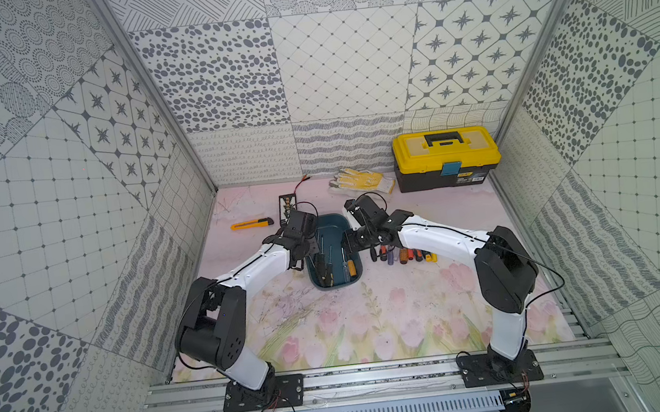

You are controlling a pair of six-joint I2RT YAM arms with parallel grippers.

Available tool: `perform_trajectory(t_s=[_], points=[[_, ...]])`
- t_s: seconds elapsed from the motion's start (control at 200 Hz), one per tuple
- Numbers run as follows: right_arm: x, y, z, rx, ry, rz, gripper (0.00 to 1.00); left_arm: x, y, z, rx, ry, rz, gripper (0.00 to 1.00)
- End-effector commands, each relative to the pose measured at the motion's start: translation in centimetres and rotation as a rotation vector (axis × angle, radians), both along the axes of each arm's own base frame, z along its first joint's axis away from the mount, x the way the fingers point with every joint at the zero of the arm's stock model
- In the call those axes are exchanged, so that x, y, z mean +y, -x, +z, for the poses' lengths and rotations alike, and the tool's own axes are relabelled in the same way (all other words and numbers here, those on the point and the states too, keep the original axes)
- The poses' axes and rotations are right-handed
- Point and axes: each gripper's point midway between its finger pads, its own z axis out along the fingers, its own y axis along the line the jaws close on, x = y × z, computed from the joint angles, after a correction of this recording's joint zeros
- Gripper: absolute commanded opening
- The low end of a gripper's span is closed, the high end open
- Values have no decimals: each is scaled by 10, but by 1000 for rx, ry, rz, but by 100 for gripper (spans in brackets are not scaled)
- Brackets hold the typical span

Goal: Take out the screwdriver from the storage box
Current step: Pick up the screwdriver from the storage box.

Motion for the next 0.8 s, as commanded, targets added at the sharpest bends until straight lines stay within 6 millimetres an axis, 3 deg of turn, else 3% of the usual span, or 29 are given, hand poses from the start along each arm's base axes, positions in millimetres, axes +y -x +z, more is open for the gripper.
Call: perform_trajectory(t_s=[0.0,0.495,0.796], points=[[20,0,22,-24,-80,16,41,-2,-12,16,-82,28,9,0],[55,30,-21,111,-88,63,41,-2,-12,17,-85,32,7,0],[58,37,-50,182,-62,34,41,-3,-12,17,-86,33,5,0]])
